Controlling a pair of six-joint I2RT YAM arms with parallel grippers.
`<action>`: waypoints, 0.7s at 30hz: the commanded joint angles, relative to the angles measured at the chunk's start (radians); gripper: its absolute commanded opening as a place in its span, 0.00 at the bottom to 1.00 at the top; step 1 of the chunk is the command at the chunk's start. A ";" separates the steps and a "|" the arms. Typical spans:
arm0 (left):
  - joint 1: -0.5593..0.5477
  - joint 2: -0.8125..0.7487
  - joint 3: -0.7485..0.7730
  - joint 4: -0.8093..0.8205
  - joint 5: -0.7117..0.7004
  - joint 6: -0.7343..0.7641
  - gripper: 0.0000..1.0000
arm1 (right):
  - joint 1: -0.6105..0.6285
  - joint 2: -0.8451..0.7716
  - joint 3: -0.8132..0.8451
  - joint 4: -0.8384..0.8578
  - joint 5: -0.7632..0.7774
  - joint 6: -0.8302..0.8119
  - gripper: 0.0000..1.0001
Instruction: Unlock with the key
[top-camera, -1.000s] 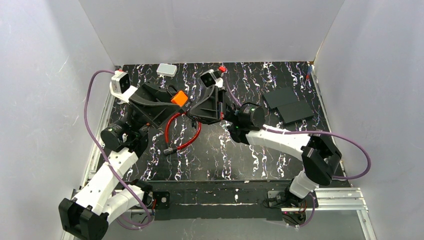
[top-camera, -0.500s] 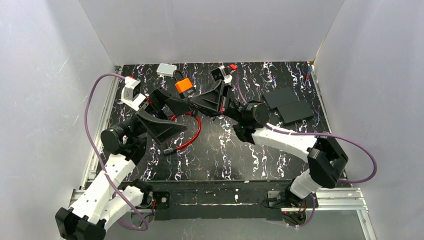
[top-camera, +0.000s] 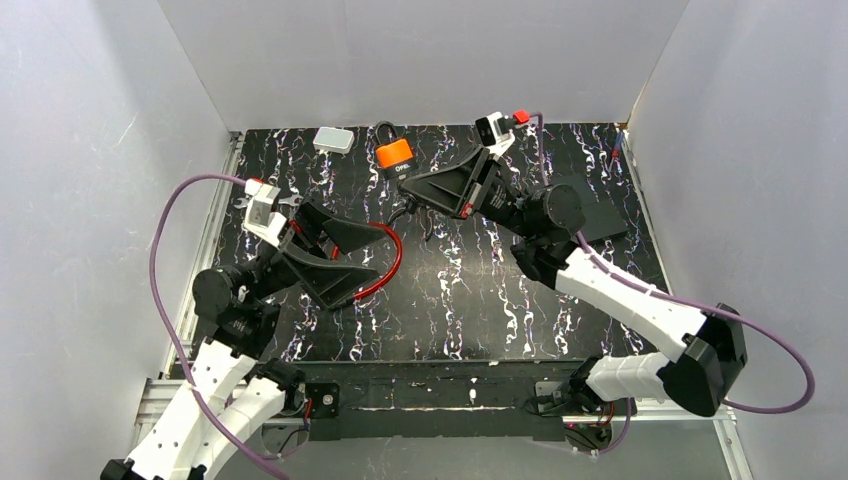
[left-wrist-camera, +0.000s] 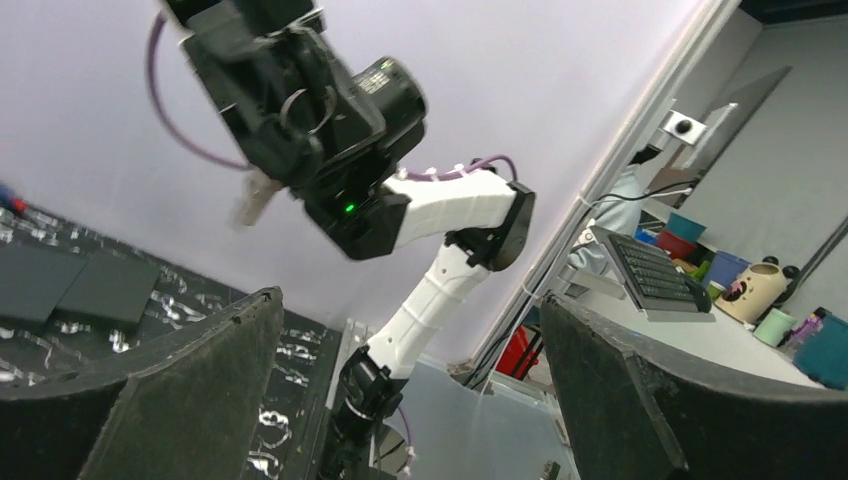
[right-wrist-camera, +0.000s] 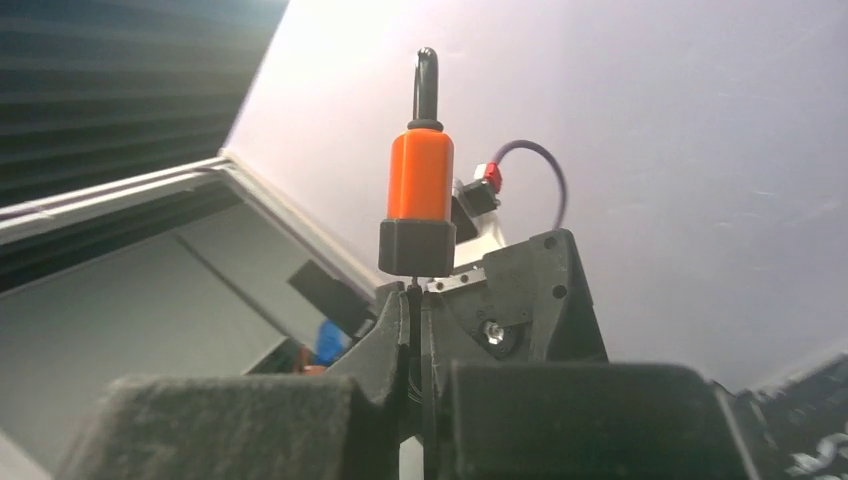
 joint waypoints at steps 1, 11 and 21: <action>0.001 -0.025 -0.035 -0.106 -0.036 0.070 0.99 | -0.001 -0.072 0.048 -0.247 0.024 -0.254 0.01; 0.001 -0.108 -0.053 -0.368 -0.213 0.135 0.99 | -0.001 -0.268 0.019 -0.676 0.170 -0.655 0.01; 0.001 -0.037 -0.069 -0.389 -0.308 0.057 0.99 | -0.001 -0.384 -0.156 -0.680 0.263 -0.742 0.01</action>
